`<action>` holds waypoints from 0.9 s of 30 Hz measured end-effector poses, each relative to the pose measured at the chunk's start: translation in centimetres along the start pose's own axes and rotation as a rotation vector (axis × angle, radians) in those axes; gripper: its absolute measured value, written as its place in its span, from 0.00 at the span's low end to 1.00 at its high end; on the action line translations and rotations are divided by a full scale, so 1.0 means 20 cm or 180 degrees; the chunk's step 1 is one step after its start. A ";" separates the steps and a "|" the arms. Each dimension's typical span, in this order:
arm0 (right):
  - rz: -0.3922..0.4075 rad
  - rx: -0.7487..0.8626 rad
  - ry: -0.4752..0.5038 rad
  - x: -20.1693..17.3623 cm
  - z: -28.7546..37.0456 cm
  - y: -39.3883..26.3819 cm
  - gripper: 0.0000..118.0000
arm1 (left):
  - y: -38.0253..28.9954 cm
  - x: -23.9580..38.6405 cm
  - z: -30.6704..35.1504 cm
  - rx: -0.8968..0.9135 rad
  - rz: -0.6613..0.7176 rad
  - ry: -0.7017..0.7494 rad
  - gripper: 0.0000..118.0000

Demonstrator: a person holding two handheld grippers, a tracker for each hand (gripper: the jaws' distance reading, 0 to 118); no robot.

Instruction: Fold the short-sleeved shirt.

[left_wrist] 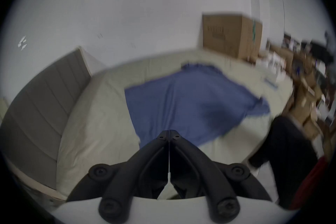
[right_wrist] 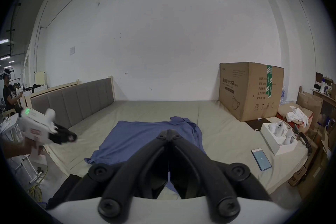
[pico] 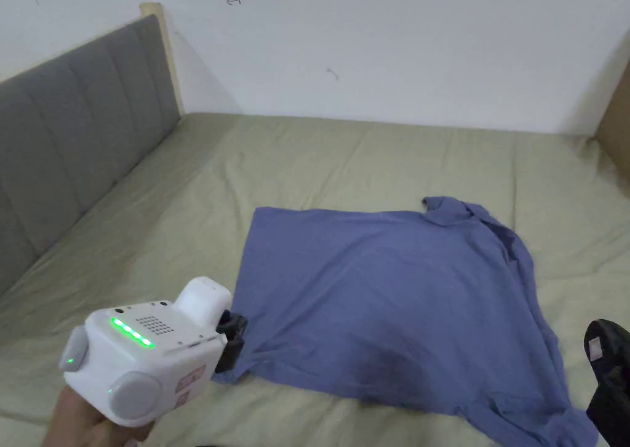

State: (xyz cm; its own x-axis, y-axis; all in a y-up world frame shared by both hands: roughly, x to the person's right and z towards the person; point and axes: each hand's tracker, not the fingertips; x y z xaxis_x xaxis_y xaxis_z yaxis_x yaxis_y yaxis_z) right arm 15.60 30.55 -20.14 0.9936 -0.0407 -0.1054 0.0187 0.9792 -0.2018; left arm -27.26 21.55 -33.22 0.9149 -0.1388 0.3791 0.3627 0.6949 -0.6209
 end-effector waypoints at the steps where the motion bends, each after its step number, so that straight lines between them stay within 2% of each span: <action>1: -0.0030 -0.0039 0.0040 -0.01 -0.01 0.01 0.00 | -0.03 0.00 -0.11 -0.0215 -0.0127 0.0071 0.70; 2: -0.0032 -0.0070 0.0030 -0.02 -0.02 0.00 0.00 | -0.07 0.01 -0.18 -0.0310 -0.0224 0.0151 0.84; 3: -0.0008 -0.0116 0.0027 -0.02 -0.03 0.00 0.00 | -0.10 0.02 -0.25 -0.0483 -0.0387 0.0153 0.79; 4: 0.0015 -0.0130 0.0035 -0.02 -0.04 -0.01 0.00 | -0.13 0.03 -0.31 -0.0541 -0.0477 0.0176 0.78; 6: 0.0030 -0.0171 0.0040 -0.02 -0.06 -0.02 0.00 | -0.17 0.05 -0.41 -0.0628 -0.0795 0.0362 0.80; 9: 0.0076 -0.0225 0.0029 -0.03 -0.10 -0.01 0.00 | -0.22 0.06 -0.50 -0.0747 -0.1010 0.0320 0.80; 14: 0.0067 -0.0350 0.0035 -0.04 -0.17 -0.03 0.00 | -0.24 0.02 -0.65 -0.0939 -0.0913 0.0271 0.79; 15: 0.0038 -0.0388 0.0031 -0.04 -0.18 -0.04 0.00 | -0.25 0.00 -0.66 -0.1016 -0.0852 0.0189 0.76; 16: -0.0016 -0.0427 0.0049 -0.03 -0.18 -0.05 0.00 | -0.24 -0.02 -0.66 -0.1031 -0.0754 0.0026 0.64; 17: -0.0030 -0.0464 0.0064 -0.01 -0.19 -0.06 0.00 | -0.23 -0.03 -0.64 -0.1028 -0.0633 -0.0176 0.38; 18: -0.0013 -0.0472 0.0046 0.00 -0.20 -0.07 0.00 | -0.21 -0.02 -0.62 -0.0944 -0.0542 -0.0260 0.02; 19: 0.0046 -0.0500 0.0013 0.01 -0.21 -0.08 0.00 | -0.22 0.03 -0.61 -0.0854 -0.0617 -0.0183 0.01; 20: 0.0151 -0.0567 -0.0021 0.03 -0.22 -0.10 0.00 | -0.20 0.03 -0.58 -0.0786 -0.0977 0.0041 0.01; 22: 0.0273 -0.0721 -0.0066 0.10 -0.26 -0.13 0.00 | -0.21 0.00 -0.58 -0.0879 -0.0887 -0.0061 0.01; 23: 0.0336 -0.0882 0.0023 0.14 -0.29 -0.15 0.03 | -0.21 0.00 -0.58 -0.0856 -0.0895 -0.0079 0.01; 24: 0.0464 -0.1080 0.0100 0.19 -0.34 -0.18 0.14 | -0.21 -0.02 -0.57 -0.0846 -0.0838 -0.0112 0.01; 25: 0.0587 -0.1189 0.0098 0.27 -0.38 -0.24 0.30 | -0.20 -0.04 -0.56 -0.0805 -0.0673 -0.0170 0.01; 27: 0.0741 -0.1570 0.0238 0.41 -0.48 -0.35 0.77 | -0.16 -0.04 -0.50 -0.0768 -0.0608 -0.0208 0.01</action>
State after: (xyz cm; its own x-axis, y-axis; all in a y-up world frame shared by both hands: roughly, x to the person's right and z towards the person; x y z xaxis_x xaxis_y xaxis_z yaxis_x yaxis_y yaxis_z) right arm 22.50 21.53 -28.94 0.9543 0.1344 -0.2670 -0.2730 0.7557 -0.5953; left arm -27.42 12.32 -38.44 0.8158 -0.1997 0.5428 0.5655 0.4721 -0.6762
